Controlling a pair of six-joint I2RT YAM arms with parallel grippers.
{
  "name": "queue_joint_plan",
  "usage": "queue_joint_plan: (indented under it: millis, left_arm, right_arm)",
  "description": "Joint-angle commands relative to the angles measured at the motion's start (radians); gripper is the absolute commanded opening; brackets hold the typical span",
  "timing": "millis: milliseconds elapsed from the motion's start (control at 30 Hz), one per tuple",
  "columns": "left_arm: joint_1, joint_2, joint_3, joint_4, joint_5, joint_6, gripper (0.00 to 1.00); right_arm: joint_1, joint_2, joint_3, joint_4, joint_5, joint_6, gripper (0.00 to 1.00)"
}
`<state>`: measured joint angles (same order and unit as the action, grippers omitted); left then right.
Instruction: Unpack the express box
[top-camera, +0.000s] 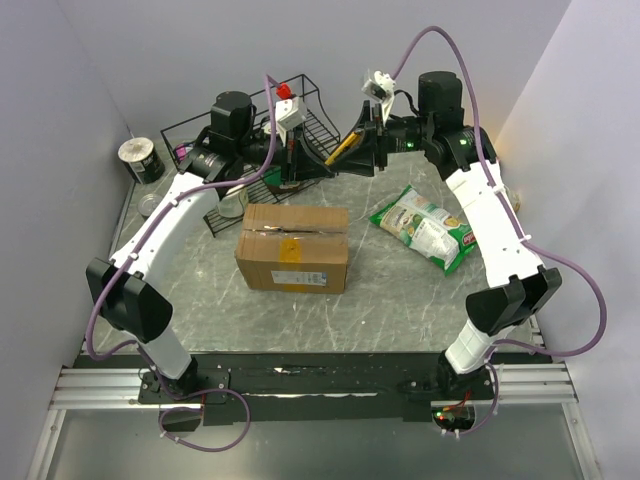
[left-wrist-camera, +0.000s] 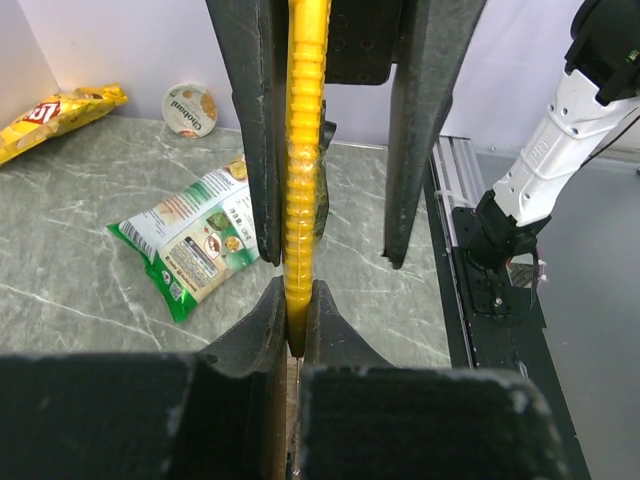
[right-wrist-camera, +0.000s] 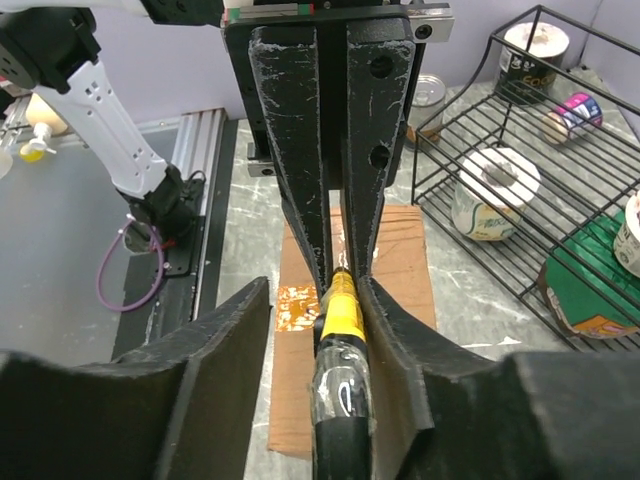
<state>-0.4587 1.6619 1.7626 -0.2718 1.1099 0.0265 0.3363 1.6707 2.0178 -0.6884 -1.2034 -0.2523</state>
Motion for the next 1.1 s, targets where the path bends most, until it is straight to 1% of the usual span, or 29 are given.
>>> queue_joint_plan:
  millis: [0,100,167,200,233,267,300,333,367,400,467,500,600,633,667,700,733,767,800,833,867,900,933,967,1000,1067]
  left_arm:
    - [-0.009,0.009,0.051,0.02,0.025,0.016,0.01]
    - [-0.008,0.015,0.06,0.011,0.027,0.021,0.01]
    - [-0.008,0.016,0.06,0.013,0.027,0.021,0.01]
    - [-0.008,0.018,0.06,0.013,0.025,0.02,0.01]
    - [-0.008,0.018,0.06,0.011,0.018,0.021,0.01]
    - [-0.009,0.018,0.06,0.01,0.01,0.027,0.01]
    - [-0.009,0.018,0.06,0.002,-0.004,0.035,0.05]
    - [-0.009,0.013,0.058,0.0,-0.025,0.044,0.14]
    - [-0.006,0.009,0.057,-0.001,-0.082,0.05,0.26]
    - [-0.002,0.001,0.051,-0.01,-0.105,0.062,0.42]
    - [0.027,-0.039,0.037,-0.024,-0.183,0.102,0.52]
    - [0.047,-0.059,0.006,-0.02,-0.2,0.102,0.62]
    - [0.146,-0.151,-0.072,0.005,-0.264,0.052,0.74]
    - [0.169,-0.192,-0.086,-0.021,-0.292,0.02,0.76]
    - [0.211,-0.211,-0.1,-0.044,-0.306,0.026,0.77]
    - [0.227,-0.23,-0.142,-0.067,-0.326,0.038,0.77]
    - [0.241,-0.285,-0.178,-0.081,-0.355,0.061,0.77]
    - [0.258,-0.316,-0.221,-0.073,-0.383,0.059,0.78]
    - [0.264,-0.347,-0.312,-0.066,-0.436,0.056,0.78]
    - [0.264,-0.408,-0.359,-0.06,-0.468,0.058,0.78]
    - [0.264,-0.439,-0.408,-0.037,-0.499,0.041,0.78]
    - [0.264,-0.468,-0.505,-0.024,-0.571,0.015,0.78]
    - [0.262,-0.52,-0.552,-0.014,-0.593,-0.017,0.78]
    - [0.264,-0.539,-0.589,-0.033,-0.608,-0.019,0.78]
    - [0.262,-0.554,-0.647,-0.047,-0.62,-0.054,0.78]
    - [0.265,-0.591,-0.695,-0.064,-0.641,-0.092,0.79]
  right_arm:
    - [0.012,0.011,0.052,0.007,-0.004,0.001,0.45]
    - [0.013,0.014,0.052,0.009,-0.016,0.002,0.4]
    - [0.015,0.015,0.052,0.007,-0.028,-0.007,0.29]
    - [0.015,0.017,0.052,0.007,-0.05,-0.01,0.21]
    - [0.015,0.017,0.053,0.003,-0.051,-0.015,0.0]
    - [0.015,0.017,0.049,0.009,-0.047,-0.013,0.0]
    - [0.015,0.011,0.048,0.009,-0.015,-0.008,0.0]
    - [0.015,0.011,0.053,0.001,0.02,0.001,0.0]
    - [0.013,0.009,0.067,-0.008,0.057,0.027,0.0]
    - [0.001,0.006,0.074,-0.019,0.109,0.033,0.0]
    - [-0.022,-0.005,0.073,-0.031,0.134,0.03,0.0]
    - [-0.034,-0.028,0.062,-0.02,0.139,0.028,0.0]
    - [-0.069,-0.075,0.015,0.032,0.214,0.1,0.0]
    - [-0.074,-0.08,0.013,0.029,0.219,0.094,0.0]
    - [-0.074,-0.078,0.007,0.02,0.235,0.093,0.0]
    - [-0.074,-0.081,0.001,0.023,0.248,0.093,0.0]
    - [-0.079,-0.083,-0.011,0.032,0.261,0.096,0.0]
    - [-0.077,-0.092,-0.039,0.052,0.265,0.085,0.0]
    - [-0.074,-0.097,-0.05,0.07,0.287,0.078,0.0]
    - [-0.069,-0.1,-0.062,0.088,0.318,0.109,0.0]
    - [-0.069,-0.083,-0.051,0.095,0.329,0.119,0.0]
    - [-0.065,-0.062,-0.024,0.048,0.343,0.125,0.0]
    - [-0.062,-0.033,0.066,0.009,0.353,0.122,0.0]
    - [-0.056,0.022,0.102,-0.025,0.351,0.113,0.0]
    - [-0.054,0.037,0.117,-0.02,0.313,0.108,0.0]
    - [-0.036,0.034,0.084,0.053,0.306,0.117,0.0]
